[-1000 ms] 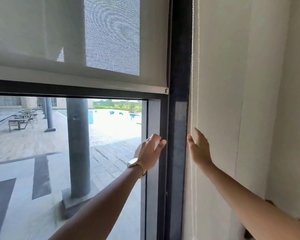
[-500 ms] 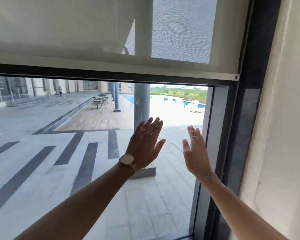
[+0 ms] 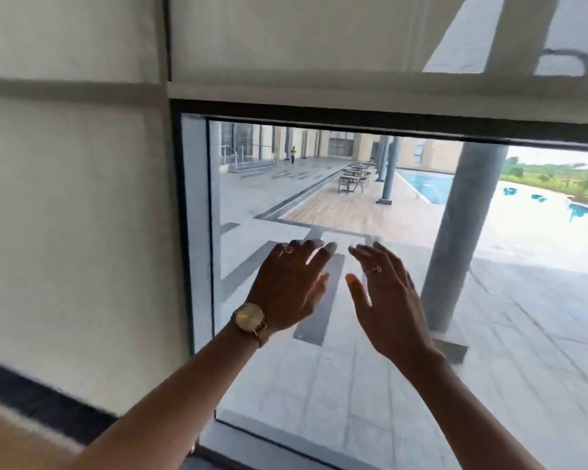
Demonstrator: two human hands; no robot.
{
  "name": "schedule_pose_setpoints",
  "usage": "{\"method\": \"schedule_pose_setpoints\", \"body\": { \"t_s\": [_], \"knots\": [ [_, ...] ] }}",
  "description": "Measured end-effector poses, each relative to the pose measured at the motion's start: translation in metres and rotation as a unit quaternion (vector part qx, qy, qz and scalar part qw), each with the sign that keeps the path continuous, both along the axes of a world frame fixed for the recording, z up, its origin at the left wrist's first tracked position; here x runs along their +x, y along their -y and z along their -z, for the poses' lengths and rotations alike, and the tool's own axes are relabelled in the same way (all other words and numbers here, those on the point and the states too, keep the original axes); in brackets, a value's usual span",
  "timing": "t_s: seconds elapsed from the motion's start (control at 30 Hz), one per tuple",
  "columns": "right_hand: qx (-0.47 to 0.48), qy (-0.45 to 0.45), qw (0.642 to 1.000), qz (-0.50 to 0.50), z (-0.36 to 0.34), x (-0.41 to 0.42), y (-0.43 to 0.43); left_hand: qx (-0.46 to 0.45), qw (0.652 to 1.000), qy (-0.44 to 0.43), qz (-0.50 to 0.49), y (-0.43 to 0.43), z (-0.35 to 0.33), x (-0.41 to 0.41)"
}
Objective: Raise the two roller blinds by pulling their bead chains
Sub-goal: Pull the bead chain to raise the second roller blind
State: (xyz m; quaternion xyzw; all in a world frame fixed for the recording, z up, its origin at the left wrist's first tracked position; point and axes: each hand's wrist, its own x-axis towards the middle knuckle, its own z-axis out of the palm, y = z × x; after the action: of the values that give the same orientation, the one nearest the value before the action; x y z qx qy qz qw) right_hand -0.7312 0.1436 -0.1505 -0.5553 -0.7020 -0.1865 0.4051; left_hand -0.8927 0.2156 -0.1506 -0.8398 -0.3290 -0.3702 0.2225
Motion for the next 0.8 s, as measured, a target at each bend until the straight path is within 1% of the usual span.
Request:
{"method": "schedule_pose_setpoints", "body": {
  "t_s": [0.03, 0.1, 0.17, 0.23, 0.37, 0.47, 0.57, 0.7, 0.8],
  "knots": [
    [-0.013, -0.014, 1.000, -0.025, 0.004, -0.025, -0.014, -0.017, 1.000, 0.008, -0.018, -0.009, 0.004, -0.026],
    [-0.060, -0.087, 0.991, -0.082, 0.019, -0.089, -0.049, -0.085, 0.994, 0.042, -0.048, -0.029, 0.013, -0.090],
    [-0.114, -0.185, 0.966, -0.142, 0.039, -0.155, -0.084, -0.179, 0.975, 0.106, -0.071, -0.050, 0.022, -0.155],
    [-0.161, -0.235, 0.939, -0.191, 0.060, -0.217, -0.114, -0.229, 0.957, 0.148, -0.095, -0.067, 0.033, -0.211],
    [-0.242, -0.275, 0.891, -0.267, 0.088, -0.324, -0.173, -0.253, 0.942, 0.158, -0.156, -0.105, 0.049, -0.320],
    [-0.260, -0.304, 0.863, -0.309, 0.089, -0.384, -0.222, -0.279, 0.917, 0.229, -0.170, -0.142, 0.056, -0.389],
    [-0.258, -0.346, 0.834, -0.343, 0.084, -0.433, -0.272, -0.285, 0.896, 0.305, -0.152, -0.180, 0.065, -0.441],
    [-0.289, -0.412, 0.781, -0.371, 0.079, -0.505, -0.354, -0.289, 0.866, 0.387, -0.129, -0.246, 0.073, -0.504],
    [-0.306, -0.420, 0.754, -0.402, 0.077, -0.569, -0.416, -0.284, 0.845, 0.436, -0.124, -0.300, 0.076, -0.557]
  ]
}}
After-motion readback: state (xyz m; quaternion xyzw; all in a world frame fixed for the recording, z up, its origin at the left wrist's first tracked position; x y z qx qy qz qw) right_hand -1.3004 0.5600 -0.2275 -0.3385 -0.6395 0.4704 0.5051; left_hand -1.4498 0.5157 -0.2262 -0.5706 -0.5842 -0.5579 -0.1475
